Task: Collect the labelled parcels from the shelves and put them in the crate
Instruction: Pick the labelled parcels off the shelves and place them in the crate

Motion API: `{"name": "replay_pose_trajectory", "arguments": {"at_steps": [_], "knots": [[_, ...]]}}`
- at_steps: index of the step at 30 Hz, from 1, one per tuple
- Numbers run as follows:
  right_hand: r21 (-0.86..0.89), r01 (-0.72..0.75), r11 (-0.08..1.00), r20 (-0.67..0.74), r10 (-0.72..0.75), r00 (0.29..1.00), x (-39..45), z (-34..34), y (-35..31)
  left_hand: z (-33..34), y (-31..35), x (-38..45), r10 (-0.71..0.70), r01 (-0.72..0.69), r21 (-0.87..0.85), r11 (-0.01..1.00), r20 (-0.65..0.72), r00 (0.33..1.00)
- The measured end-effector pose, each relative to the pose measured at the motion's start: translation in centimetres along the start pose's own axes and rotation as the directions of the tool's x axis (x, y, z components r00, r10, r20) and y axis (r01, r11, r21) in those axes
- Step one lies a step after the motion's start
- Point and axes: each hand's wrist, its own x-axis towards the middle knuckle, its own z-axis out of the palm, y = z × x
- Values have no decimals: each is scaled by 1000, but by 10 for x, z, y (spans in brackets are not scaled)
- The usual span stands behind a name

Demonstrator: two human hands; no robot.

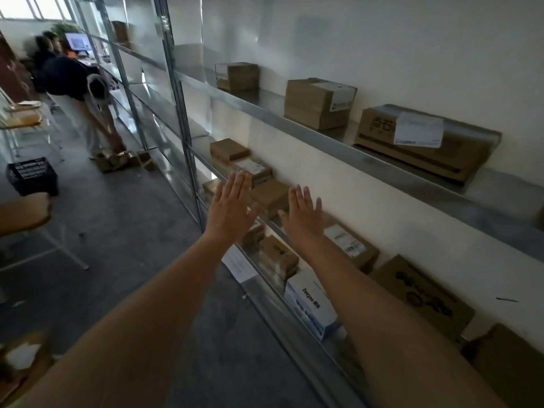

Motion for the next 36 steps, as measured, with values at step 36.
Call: {"name": "replay_pose_trajectory", "arguments": {"at_steps": [36], "knots": [[446,-297,845,94,286,954,562,174,-171,222,-351,443,117,-118,4,993,129,985]]}}
